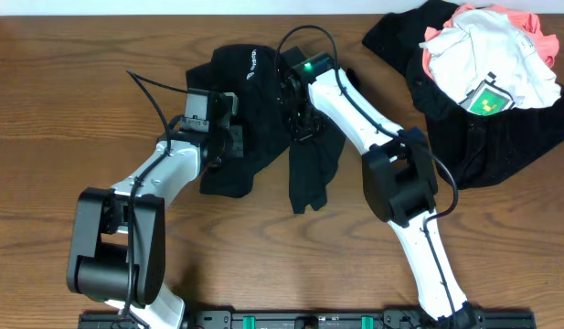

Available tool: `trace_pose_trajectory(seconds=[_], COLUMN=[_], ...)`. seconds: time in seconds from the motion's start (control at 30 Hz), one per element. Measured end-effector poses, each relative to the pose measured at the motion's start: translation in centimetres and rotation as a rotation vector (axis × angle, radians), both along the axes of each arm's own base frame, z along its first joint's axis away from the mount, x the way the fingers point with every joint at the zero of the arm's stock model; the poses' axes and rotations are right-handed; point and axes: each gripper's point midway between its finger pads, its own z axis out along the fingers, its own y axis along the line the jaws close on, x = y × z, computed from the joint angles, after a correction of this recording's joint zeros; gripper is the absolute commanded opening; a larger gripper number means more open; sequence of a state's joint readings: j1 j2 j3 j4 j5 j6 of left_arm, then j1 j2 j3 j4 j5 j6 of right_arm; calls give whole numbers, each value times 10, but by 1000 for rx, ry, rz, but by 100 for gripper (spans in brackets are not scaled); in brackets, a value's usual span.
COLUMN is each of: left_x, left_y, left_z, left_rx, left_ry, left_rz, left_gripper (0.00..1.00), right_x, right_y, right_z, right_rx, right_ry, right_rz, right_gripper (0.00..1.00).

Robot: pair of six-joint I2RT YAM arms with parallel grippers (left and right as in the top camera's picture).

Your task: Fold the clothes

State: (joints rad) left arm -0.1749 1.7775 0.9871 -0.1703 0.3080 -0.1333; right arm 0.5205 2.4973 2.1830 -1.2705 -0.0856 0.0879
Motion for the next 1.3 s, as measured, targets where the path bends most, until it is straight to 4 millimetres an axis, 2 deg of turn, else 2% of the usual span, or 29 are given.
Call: trace_pose_trajectory(seconds=[0.1,0.2,0.3,0.5,0.6,0.77,1.0,1.07,1.1,1.13,1.17,1.23,1.3], left_x=[-4,-7,-9,-13,-17,-25,-41,-42,-42,-42,-42,-42,-42], left_y=[1,2,2,3,3,5,8,10,11,12,13,15,16], left_z=[-3,-5,-5,-8,-10,-17,-27,-28,-29,-29,-30,-30,-30], left_rx=[7,13,16,24,26,30,41,52,60,67,72,81,85], left_ry=[16,31,34,52,66,94,152,156,156,157,159,158,158], left_rz=[-6,-10,-15,-25,-25,-25,-25,-20,-17,-14,-11,-8,-6], left_gripper=[37,29,6,6,6,6,6,6,6,6,6,6,6], right_x=[5,22,51,105,126,156,206,221,228,233,239,245,246], right_y=[-3,-5,-11,-40,-52,-50,-48,-51,-54,-58,-63,-72,-78], right_z=[5,20,45,105,122,138,179,194,202,208,214,221,220], right_rx=[4,32,75,159,185,230,305,321,321,319,311,298,275], right_ry=[-8,-56,-142,-335,-417,-539,-793,-873,-917,-952,-987,-1026,-1027], right_rz=[-14,-39,-76,-169,-200,-213,-232,-248,-257,-268,-285,-309,-326], right_gripper=[1,1,1,1,1,1,2,45,77,93,99,99,99])
